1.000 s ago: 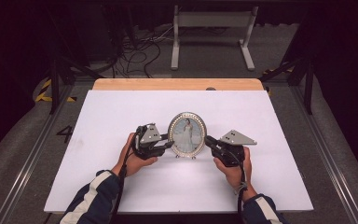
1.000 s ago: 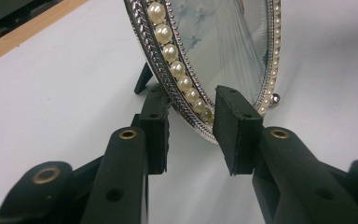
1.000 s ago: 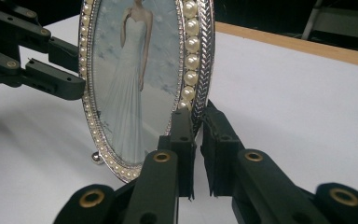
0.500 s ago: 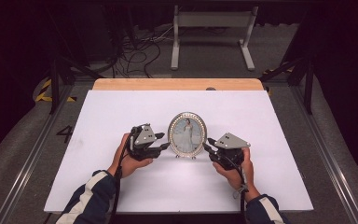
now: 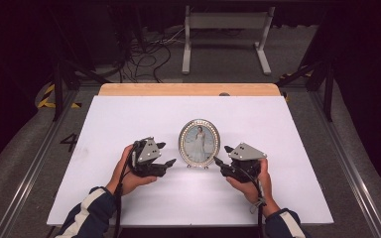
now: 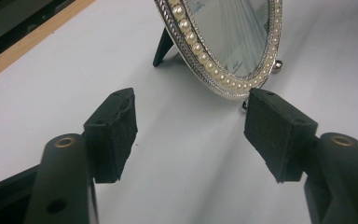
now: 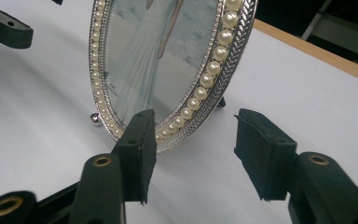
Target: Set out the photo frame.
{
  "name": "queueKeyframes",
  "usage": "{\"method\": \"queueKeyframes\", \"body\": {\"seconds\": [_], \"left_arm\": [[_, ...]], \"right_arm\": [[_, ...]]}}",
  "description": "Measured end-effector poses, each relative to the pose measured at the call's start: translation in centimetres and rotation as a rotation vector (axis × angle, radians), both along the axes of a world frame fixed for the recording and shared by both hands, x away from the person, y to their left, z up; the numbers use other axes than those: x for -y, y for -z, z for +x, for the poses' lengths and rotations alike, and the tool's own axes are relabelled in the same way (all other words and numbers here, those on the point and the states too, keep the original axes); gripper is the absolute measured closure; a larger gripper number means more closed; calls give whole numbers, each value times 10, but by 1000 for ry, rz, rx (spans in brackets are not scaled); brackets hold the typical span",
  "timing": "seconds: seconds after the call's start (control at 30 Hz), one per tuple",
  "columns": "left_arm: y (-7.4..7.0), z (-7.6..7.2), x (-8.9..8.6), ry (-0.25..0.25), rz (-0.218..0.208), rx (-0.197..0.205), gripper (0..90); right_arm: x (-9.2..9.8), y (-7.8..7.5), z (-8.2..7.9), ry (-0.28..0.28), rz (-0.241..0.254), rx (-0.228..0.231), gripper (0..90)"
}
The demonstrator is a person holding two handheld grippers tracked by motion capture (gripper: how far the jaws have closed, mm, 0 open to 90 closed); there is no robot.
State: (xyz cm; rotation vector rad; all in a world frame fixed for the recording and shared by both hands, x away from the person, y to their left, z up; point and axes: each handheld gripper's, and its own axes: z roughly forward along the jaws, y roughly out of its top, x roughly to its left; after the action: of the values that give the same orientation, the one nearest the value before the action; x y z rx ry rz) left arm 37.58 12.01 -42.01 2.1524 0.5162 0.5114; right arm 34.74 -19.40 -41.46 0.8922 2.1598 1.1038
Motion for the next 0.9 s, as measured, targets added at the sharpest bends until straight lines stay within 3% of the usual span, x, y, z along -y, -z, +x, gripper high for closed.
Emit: {"method": "queueKeyframes", "body": {"seconds": [0.13, 0.3, 0.4, 0.9], "left_arm": [[1, -4, -6, -10, 3, 5, 270], [5, -13, -10, -10, 57, 31, 206], [6, -16, -13, -17, 66, 33, 179], [14, -30, -47, -70, 24, -5, 97]], "right_arm": [[2, 1, -3, -11, -14, 6, 428], [10, 3, -6, -16, -26, 5, 373], [15, 3, -8, -7, -30, 9, 349], [44, 6, -19, 54, -68, 6, 260]]}}
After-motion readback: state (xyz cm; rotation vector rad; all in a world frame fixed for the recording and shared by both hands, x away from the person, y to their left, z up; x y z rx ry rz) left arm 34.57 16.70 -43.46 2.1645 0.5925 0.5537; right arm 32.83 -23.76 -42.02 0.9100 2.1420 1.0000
